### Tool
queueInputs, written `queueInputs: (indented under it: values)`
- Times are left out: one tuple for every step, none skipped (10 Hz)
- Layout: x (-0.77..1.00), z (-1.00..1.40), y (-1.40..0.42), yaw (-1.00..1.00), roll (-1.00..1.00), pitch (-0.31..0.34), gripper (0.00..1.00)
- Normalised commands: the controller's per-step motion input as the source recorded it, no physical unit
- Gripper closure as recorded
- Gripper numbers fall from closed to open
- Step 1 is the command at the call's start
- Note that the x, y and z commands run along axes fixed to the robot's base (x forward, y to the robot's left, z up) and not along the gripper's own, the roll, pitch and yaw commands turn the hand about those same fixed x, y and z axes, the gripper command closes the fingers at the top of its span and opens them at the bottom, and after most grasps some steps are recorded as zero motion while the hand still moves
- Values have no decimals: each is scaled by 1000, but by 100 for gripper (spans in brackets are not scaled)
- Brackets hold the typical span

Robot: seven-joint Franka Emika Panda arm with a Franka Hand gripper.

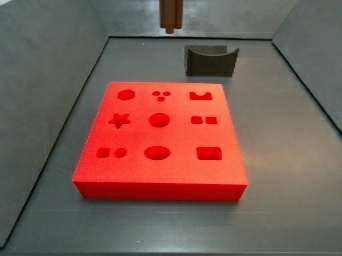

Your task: Insert the 3 prong object.

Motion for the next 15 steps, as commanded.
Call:
queueInputs:
  values:
    - [326, -334, 191, 117, -131, 394, 100]
    - [209, -497, 320, 191, -176, 251, 100]
    - [191, -511, 283, 349, -83, 209, 100]
    - [117, -414, 117, 491, 0, 299, 100]
    - [100, -514, 34, 569, 0, 260, 100]
    - [0, -580, 0, 694, -90, 151, 100]
    - [0, -486, 0, 740, -93, 60, 100]
    - [46, -3, 49, 20, -83, 71, 100]
    - [0, 0, 0, 0, 4, 0, 100]
    - [-134, -51, 91, -317, 6, 0, 100]
    - [-143, -166, 0, -529, 46, 43, 100]
    - [-137, -334, 0, -463, 0, 0, 100]
    - [-203, -486, 89, -209, -136, -290, 100]
    - [-117, -154, 86, -74, -153, -426, 100]
    - [-280, 0, 109, -137, -199, -426, 100]
